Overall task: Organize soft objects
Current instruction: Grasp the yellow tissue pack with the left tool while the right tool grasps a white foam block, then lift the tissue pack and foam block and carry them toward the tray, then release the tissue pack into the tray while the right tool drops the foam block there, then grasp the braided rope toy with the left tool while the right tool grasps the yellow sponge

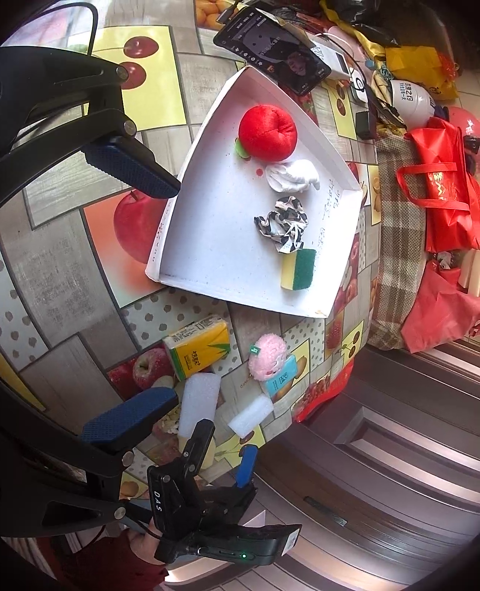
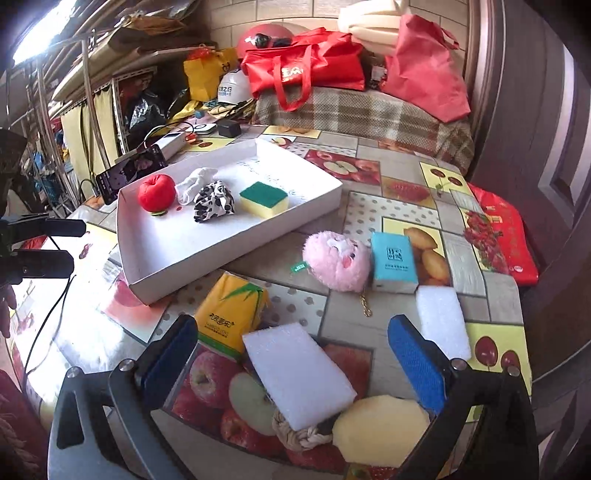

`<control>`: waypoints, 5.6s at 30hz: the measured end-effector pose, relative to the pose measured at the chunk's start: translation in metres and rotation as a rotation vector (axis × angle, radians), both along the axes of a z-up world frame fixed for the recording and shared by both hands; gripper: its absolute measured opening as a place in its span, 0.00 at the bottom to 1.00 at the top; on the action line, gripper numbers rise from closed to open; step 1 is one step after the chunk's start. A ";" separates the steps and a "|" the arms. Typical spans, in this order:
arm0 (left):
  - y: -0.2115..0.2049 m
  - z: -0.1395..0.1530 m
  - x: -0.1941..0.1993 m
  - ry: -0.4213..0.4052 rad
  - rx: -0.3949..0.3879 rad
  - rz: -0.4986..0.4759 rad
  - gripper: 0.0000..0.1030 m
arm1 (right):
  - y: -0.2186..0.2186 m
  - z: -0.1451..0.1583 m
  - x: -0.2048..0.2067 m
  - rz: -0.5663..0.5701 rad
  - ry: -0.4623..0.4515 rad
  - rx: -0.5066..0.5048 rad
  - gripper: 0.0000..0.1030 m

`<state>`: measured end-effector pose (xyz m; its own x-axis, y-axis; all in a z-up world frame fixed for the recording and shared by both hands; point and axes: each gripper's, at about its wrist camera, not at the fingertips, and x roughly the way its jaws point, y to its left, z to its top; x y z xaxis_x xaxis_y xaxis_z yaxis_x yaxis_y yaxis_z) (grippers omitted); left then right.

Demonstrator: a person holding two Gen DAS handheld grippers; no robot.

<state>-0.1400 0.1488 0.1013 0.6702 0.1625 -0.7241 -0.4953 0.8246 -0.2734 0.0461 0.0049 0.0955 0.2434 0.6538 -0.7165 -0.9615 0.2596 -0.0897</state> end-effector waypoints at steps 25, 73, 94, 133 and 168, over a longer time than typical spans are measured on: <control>-0.055 -0.046 0.144 0.212 0.052 -0.121 0.97 | -0.044 -0.008 0.070 -0.019 0.195 -0.025 0.55; 0.035 0.347 -0.140 -0.416 0.708 0.232 0.47 | -0.055 0.279 -0.007 -0.133 0.059 0.873 0.55; 0.071 0.319 -0.119 -0.439 0.583 0.157 0.47 | -0.006 0.259 -0.022 -0.116 0.093 0.802 0.55; 0.173 0.145 0.041 -0.125 0.274 0.077 0.47 | 0.125 0.098 -0.009 -0.024 0.282 0.342 0.55; 0.161 0.037 0.129 0.010 0.240 0.071 1.00 | 0.170 -0.008 -0.054 -0.008 0.133 0.066 1.00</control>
